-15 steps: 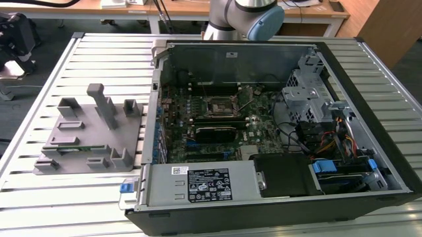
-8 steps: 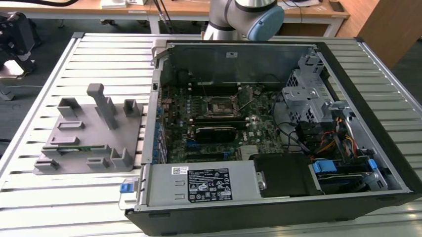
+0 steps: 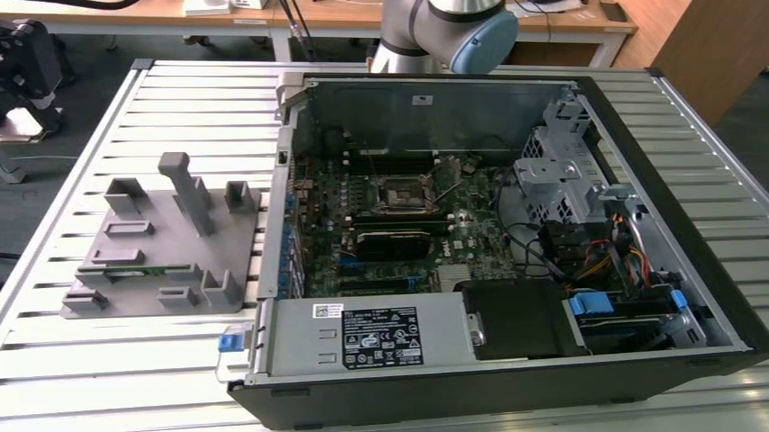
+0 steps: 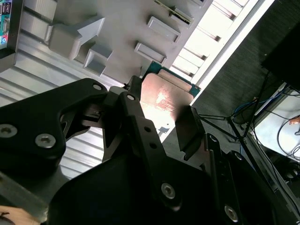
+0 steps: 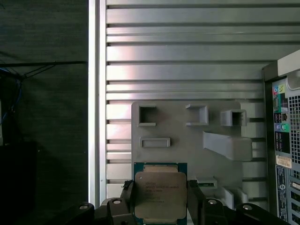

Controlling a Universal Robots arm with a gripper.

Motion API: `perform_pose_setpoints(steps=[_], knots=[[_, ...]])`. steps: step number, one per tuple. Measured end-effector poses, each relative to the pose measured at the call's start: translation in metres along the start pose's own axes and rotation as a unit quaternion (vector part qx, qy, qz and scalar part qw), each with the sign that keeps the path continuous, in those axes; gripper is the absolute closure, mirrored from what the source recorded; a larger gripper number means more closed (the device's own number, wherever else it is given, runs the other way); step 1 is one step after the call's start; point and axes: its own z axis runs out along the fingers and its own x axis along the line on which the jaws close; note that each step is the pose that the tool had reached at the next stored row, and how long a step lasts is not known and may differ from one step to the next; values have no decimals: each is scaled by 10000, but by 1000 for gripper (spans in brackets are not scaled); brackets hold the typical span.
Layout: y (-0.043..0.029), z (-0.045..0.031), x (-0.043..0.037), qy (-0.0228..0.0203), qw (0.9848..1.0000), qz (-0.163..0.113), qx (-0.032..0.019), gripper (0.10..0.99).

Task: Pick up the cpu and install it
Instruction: 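Pick up the cpu and move it towards the insertion slot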

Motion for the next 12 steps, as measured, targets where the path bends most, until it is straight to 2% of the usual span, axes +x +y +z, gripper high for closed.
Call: perform_pose_setpoints(steps=[12], knots=[[2,-36,0,0,10000,0,0,549]])
